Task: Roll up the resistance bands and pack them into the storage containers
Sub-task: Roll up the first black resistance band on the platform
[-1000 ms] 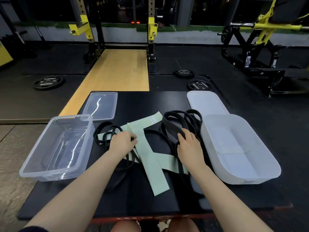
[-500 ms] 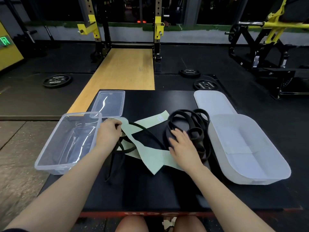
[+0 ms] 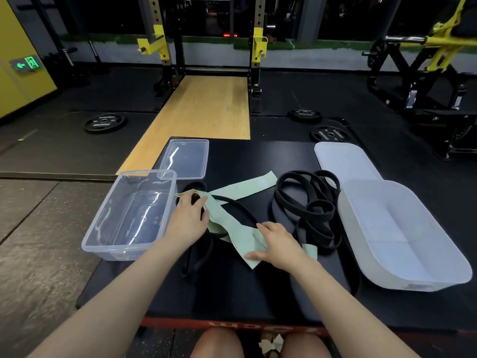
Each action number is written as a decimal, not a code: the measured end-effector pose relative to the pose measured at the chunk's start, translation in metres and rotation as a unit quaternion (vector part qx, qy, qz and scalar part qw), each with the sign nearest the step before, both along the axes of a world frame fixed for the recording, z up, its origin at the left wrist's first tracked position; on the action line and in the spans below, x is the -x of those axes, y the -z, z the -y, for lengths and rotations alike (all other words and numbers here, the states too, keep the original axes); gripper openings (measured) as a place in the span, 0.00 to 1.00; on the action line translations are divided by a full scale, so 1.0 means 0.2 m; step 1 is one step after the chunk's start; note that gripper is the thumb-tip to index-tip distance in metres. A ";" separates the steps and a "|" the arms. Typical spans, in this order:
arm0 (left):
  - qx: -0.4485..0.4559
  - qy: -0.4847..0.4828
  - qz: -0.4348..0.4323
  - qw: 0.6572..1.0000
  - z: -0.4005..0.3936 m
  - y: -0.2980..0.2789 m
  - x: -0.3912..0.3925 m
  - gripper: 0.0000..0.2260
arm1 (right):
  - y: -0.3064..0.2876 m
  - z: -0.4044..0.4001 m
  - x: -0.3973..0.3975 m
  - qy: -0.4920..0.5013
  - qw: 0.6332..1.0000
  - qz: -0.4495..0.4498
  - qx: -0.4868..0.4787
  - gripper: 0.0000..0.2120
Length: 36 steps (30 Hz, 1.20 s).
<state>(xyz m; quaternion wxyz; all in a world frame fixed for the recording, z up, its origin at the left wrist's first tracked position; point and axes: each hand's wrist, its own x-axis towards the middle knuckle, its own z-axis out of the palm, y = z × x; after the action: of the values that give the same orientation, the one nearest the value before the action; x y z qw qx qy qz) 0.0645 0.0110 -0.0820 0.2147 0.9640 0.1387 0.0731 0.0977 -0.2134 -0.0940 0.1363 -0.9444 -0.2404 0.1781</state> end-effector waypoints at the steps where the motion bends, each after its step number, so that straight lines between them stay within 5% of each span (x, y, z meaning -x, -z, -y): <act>1: -0.015 0.009 -0.012 1.000 0.01 0.00 0.01 0.19 | 0.00 -0.01 0.00 0.007 1.000 -0.009 -0.003 0.42; 7: 0.037 0.039 -0.047 0.997 0.04 -0.03 0.05 0.20 | -0.06 -0.09 0.02 0.076 0.996 -0.033 -0.034 0.35; 12: 0.067 0.081 -0.081 0.991 0.04 -0.04 0.09 0.21 | -0.10 -0.15 0.02 0.188 0.971 -0.058 -0.133 0.14; 19: 0.117 0.084 -0.104 0.984 0.03 -0.06 0.11 0.23 | -0.23 -0.29 0.05 0.239 0.933 -0.006 -0.268 0.15; 25: 0.274 0.069 -0.078 0.956 -0.01 -0.11 0.12 0.23 | -0.40 -0.43 0.07 0.245 0.890 0.065 -0.379 0.16; 30: 0.340 -0.033 0.051 0.938 -0.06 -0.16 0.09 0.20 | -0.35 -0.54 0.07 0.168 0.904 0.186 -0.347 0.16; 33: 0.283 -0.069 0.068 0.954 -0.09 -0.19 0.10 0.20 | -0.20 -0.61 0.10 0.087 0.947 0.152 -0.271 0.12; 36: 0.202 -0.007 0.022 0.979 -0.10 -0.15 0.11 0.20 | -0.05 -0.66 0.16 0.013 0.974 0.076 -0.212 0.14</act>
<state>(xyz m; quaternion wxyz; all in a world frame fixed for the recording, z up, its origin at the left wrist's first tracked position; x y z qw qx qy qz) 0.0432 0.0315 -0.0518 0.4076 0.8979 0.1521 0.0664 0.0655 -0.0813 -0.0843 0.3168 -0.9079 -0.2700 0.0489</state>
